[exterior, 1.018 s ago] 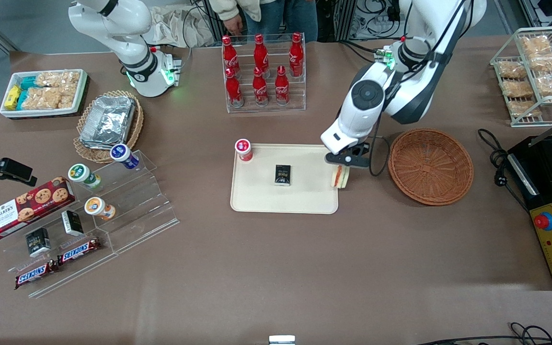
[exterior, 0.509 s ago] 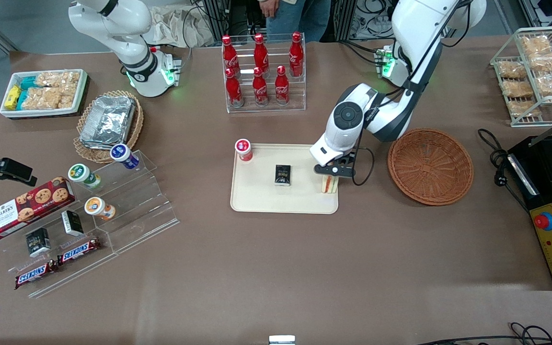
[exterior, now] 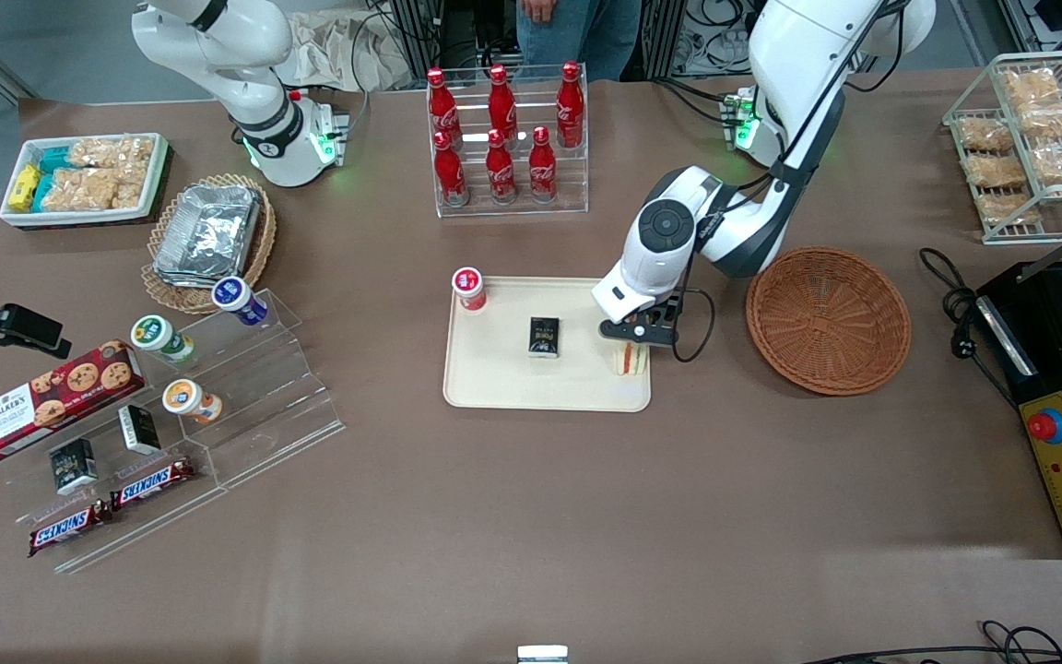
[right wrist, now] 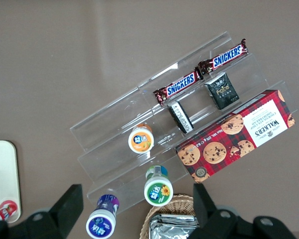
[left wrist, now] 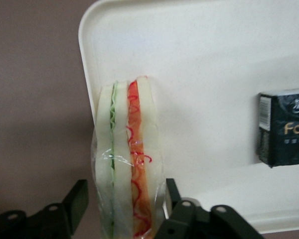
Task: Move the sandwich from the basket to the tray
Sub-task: 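Lower the sandwich onto the tray beside the black box and release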
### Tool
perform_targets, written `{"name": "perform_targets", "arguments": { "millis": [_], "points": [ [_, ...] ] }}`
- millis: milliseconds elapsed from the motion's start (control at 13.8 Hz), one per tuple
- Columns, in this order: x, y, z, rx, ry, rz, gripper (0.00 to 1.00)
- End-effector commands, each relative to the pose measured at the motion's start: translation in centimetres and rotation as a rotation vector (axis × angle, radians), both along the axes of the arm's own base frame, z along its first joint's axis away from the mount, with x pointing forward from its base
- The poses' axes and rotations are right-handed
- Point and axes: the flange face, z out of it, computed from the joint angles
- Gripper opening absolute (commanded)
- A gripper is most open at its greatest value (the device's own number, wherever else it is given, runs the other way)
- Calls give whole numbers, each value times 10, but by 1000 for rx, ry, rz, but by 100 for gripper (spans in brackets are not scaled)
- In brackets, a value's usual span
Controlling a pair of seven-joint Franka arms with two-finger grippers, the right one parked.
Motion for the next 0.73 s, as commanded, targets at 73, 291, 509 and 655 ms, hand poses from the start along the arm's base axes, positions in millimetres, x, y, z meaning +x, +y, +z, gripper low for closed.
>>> {"name": "perform_targets", "arguments": {
  "millis": [73, 291, 509, 655],
  "points": [
    [44, 5, 116, 62, 25, 55, 100],
    [83, 27, 203, 84, 58, 88, 100],
    [109, 82, 271, 61, 129, 1, 100],
    [123, 135, 309, 0, 119, 34, 100]
  ]
}}
